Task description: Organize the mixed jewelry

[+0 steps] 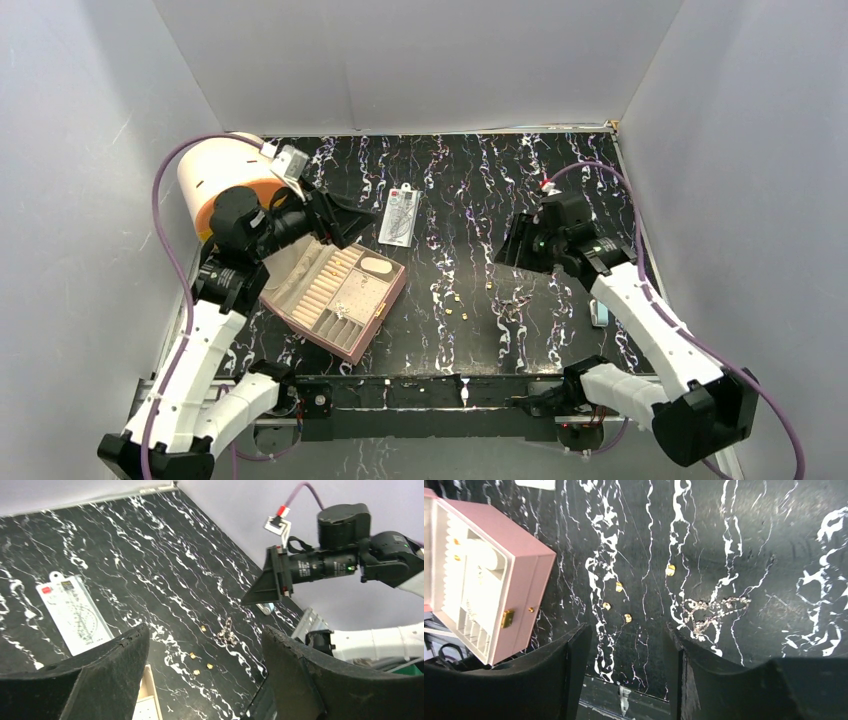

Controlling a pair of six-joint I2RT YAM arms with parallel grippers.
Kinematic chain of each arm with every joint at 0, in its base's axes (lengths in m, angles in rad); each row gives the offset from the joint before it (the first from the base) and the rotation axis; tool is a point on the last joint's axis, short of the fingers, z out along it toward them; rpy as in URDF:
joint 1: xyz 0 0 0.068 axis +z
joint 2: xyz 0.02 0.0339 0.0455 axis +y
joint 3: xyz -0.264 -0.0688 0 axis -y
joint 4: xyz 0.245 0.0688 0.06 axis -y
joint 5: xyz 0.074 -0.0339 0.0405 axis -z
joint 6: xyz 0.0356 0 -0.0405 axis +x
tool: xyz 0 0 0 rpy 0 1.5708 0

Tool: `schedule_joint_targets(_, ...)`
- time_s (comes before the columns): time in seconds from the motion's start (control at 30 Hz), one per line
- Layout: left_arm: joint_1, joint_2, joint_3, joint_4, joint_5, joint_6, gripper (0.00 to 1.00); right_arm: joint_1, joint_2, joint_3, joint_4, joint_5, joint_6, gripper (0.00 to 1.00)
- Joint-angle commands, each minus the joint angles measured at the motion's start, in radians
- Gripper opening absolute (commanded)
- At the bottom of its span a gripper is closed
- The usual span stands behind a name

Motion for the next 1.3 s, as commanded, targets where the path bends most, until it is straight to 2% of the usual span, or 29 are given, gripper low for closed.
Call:
schedule_joint_targets(0.0, -0.026, 0.035, 0.034, 0.043, 0.119, -0.025, 0.79, 0.067, 0.052, -0.03, 0.031, 0.064, 0.047, 0.6)
schedule_joint_targets(0.17, -0.155, 0.125, 0.023, 0.046, 0.035, -0.039, 0.75, 0.179, 0.096, -0.085, 0.075, 0.128, 0.07, 0.57)
schedule_joint_targets(0.37, -0.286, 0.198, 0.017, 0.05, -0.133, -0.021, 0.77, 0.281, 0.176, -0.115, 0.13, 0.099, 0.109, 0.53)
schedule_joint_targets(0.47, -0.297, 0.219, 0.003, 0.07, -0.171, -0.053, 0.77, 0.353, 0.238, -0.106, 0.135, 0.124, 0.115, 0.51)
schedule_joint_targets(0.7, -0.297, 0.231, -0.041, 0.077, -0.26, -0.126, 0.73, 0.478, 0.379, -0.055, 0.093, 0.223, 0.144, 0.39)
schedule_joint_targets(0.93, -0.297, 0.223, -0.069, 0.076, -0.273, -0.156, 0.63, 0.503, 0.418, -0.049, 0.107, 0.241, 0.152, 0.33)
schedule_joint_targets(1.27, -0.297, 0.22, -0.082, 0.077, -0.277, -0.164, 0.61, 0.512, 0.46, -0.052, 0.13, 0.265, 0.156, 0.29)
